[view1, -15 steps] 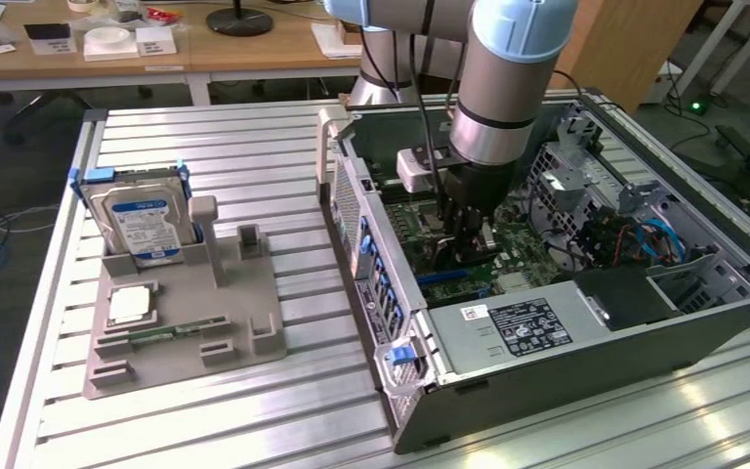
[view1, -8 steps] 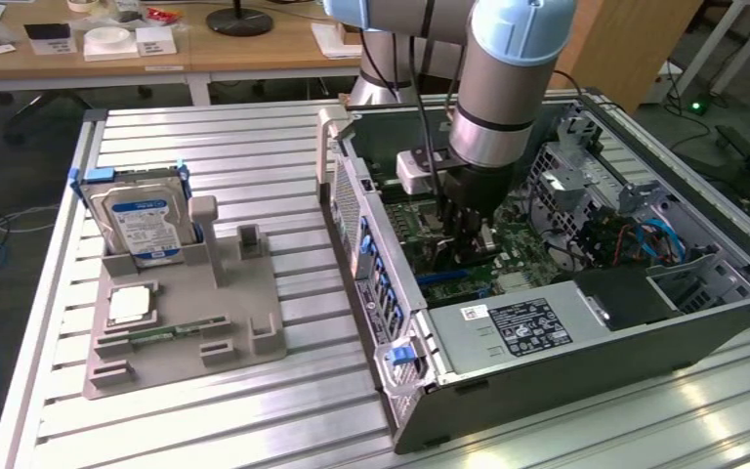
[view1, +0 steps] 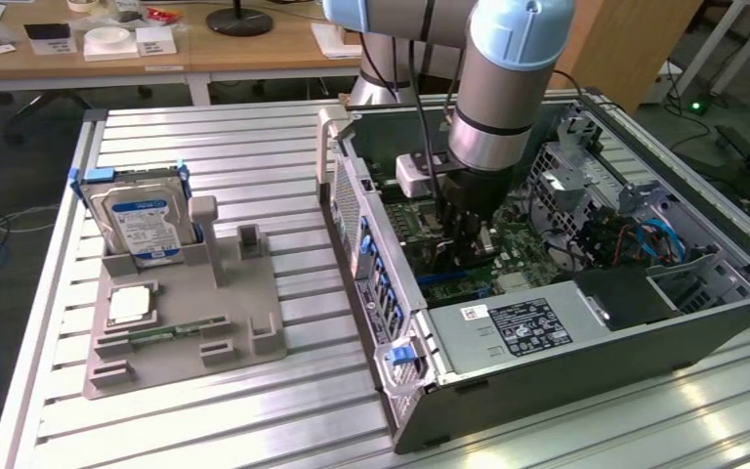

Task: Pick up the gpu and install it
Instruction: 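Insert the gpu into the slot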

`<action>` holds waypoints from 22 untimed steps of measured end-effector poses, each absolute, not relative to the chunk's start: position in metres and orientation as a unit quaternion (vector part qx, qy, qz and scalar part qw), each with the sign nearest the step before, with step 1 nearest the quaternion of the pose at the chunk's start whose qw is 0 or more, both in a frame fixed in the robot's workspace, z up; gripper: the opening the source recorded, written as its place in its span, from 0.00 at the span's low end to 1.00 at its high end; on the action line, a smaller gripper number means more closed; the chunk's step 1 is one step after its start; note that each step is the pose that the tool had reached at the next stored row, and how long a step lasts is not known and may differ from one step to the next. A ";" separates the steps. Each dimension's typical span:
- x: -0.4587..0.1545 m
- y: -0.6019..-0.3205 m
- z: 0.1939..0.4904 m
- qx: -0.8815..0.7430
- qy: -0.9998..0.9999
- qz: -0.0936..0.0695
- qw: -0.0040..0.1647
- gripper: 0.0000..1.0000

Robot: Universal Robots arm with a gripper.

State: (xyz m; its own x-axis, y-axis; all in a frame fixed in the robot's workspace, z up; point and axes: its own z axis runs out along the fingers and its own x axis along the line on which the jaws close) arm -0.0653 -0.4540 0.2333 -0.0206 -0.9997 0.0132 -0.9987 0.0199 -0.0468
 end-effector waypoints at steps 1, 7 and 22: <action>-0.065 -0.454 0.233 -0.700 0.714 -0.021 0.012 0.28; -0.065 -0.454 0.232 -0.700 0.714 -0.021 0.011 0.28; -0.065 -0.454 0.228 -0.700 0.714 -0.020 0.010 0.28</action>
